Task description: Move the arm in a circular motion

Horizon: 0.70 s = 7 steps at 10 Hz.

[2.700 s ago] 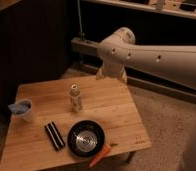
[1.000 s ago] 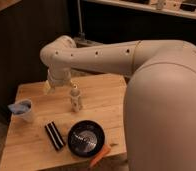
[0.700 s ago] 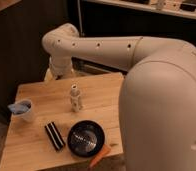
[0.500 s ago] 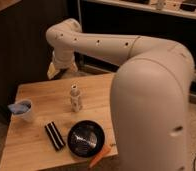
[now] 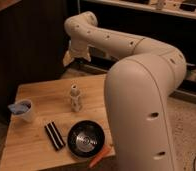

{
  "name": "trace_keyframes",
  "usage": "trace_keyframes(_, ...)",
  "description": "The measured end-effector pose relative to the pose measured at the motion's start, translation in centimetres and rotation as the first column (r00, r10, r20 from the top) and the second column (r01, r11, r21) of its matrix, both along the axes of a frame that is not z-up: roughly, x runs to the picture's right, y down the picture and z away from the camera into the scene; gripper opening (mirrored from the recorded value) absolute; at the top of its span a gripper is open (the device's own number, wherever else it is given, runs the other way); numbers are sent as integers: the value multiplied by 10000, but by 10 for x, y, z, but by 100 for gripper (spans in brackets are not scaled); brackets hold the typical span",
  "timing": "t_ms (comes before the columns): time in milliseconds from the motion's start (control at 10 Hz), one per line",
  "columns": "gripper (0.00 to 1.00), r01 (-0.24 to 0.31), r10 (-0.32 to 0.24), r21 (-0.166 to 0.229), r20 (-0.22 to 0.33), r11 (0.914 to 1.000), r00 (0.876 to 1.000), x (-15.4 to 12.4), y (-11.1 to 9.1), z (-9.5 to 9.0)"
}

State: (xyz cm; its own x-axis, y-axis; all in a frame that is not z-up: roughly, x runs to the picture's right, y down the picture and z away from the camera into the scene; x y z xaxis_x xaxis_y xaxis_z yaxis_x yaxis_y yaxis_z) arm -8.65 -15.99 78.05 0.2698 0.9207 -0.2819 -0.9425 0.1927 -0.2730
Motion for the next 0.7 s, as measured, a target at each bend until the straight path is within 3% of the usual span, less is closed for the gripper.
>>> trace_keyframes(400, 80, -1145, 1132, -89, -952, 9934, 9890, 87, 19, -7)
trace_keyframes(700, 80, -2032, 1987, -100, -1667, 9791, 9658, 153, 45, -21)
